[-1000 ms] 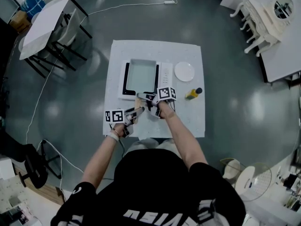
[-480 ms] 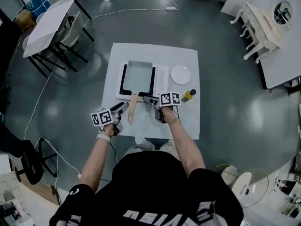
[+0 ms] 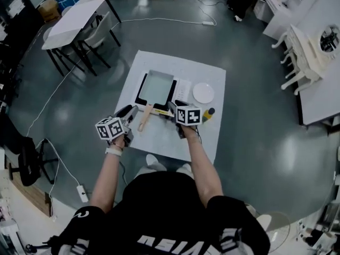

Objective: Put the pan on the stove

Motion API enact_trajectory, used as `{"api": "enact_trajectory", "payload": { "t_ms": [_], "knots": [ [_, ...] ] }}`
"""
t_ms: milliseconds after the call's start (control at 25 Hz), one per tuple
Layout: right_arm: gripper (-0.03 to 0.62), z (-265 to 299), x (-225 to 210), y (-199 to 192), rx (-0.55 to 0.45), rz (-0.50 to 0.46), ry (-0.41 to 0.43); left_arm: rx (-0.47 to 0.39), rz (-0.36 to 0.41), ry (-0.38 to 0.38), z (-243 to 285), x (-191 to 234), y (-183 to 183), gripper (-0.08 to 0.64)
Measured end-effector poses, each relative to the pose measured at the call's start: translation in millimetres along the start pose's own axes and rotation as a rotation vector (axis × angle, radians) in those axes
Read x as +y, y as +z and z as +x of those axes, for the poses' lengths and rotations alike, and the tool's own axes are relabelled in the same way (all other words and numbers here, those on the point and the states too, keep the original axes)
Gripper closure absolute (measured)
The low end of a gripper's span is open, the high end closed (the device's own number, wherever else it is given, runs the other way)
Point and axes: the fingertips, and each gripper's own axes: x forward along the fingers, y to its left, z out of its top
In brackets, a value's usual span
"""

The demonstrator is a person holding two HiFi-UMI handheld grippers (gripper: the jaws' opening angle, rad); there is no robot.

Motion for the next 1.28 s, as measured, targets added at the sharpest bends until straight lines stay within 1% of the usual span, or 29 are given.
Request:
{"api": "enact_trajectory", "payload": {
  "t_ms": [120,240,400,600,720,840,960,1080,1280],
  "knots": [
    [0.501,-21,3,17,-0.044,-0.073,-0.041,-0.028,0.060,0.031,-6,-26,10,0.414],
    [0.527,-44,10,34,-0.086,-0.153,-0.051,-0.084,0.109,0.077,-16,-54,20,0.449],
    [0.563,-76,19,45,-0.128,-0.204,-0.029,-0.122,0.201,0.174,-25,-82,24,0.481],
    [0.581,-111,25,47,-0.145,-0.282,0.006,-0.144,0.259,0.252,-35,-112,16,0.509],
    [0.591,-126,21,42,-0.143,-0.303,0.025,-0.153,0.269,0.284,-43,-124,9,0.537],
    [0.595,-139,18,40,-0.152,-0.314,0.046,-0.195,0.250,0.305,-53,-136,6,0.558],
    [0.595,-147,17,38,-0.160,-0.327,0.073,-0.221,0.230,0.288,-61,-150,1,0.560],
    [0.595,-152,20,32,-0.154,-0.326,0.106,-0.242,0.238,0.260,-67,-164,-4,0.561],
    [0.595,-158,28,32,-0.167,-0.353,0.142,-0.241,0.255,0.267,-76,-170,-8,0.561]
  ]
}}
